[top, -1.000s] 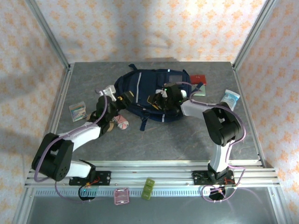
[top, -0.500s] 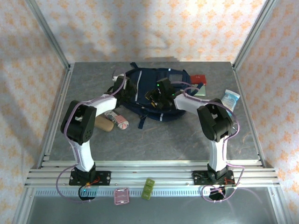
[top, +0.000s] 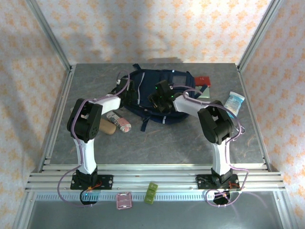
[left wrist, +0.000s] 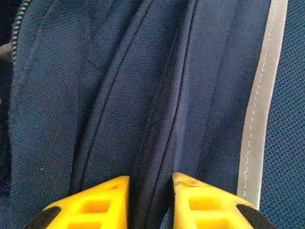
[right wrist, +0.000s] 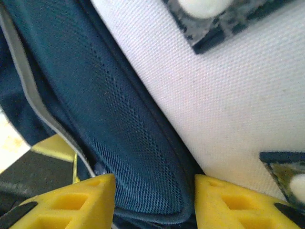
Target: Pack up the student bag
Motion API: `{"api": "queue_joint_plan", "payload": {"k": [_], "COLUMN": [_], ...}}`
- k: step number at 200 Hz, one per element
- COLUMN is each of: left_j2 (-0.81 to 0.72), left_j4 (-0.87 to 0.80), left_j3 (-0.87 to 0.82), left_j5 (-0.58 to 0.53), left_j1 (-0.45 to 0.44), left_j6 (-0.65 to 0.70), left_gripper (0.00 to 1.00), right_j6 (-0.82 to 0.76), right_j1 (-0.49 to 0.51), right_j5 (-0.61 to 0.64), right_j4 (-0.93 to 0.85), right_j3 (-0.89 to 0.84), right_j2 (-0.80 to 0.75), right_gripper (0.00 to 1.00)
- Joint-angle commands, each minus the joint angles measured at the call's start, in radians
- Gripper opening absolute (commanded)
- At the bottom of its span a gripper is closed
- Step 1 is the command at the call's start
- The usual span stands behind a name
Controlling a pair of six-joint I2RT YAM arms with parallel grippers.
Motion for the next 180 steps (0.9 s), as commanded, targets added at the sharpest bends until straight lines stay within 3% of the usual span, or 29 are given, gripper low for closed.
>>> {"api": "queue_joint_plan", "payload": {"k": [1,14,33,113,180], "left_j2": [0.032,0.028,0.021,-0.020,-0.081], "left_j4": [-0.045,-0.044,-0.039,-0.021,-0.024], "left_j3": [-0.008,-0.009,-0.015,-0.041,-0.078], "left_j5": [0.070,0.079,0.096,0.127,0.167], "left_j1": [-0.011,-0.011,-0.010,-0.012,-0.034], "left_j6": [-0.001,-0.003,-0.012,-0.047,-0.062], "left_gripper": [0.24,0.23,0.23,0.22,0.20], "right_j6": [0.011,0.032,0.038,0.052,0.024], "right_j1": [0.032,0.033,0.037,0.053,0.052], "right_j5": [0.082,0.039,-0.017,0.037,-0.068], "right_j4": [-0.239,-0.199,-0.176,-0.042,0.080], "right_j3": [0.084,0.048,0.012,-0.170,-0.331], "right_j2": [0.106,0.115,0.136,-0.022,-0.110], "right_gripper": [0.45,0.40,0.39,0.43,0.39]}}
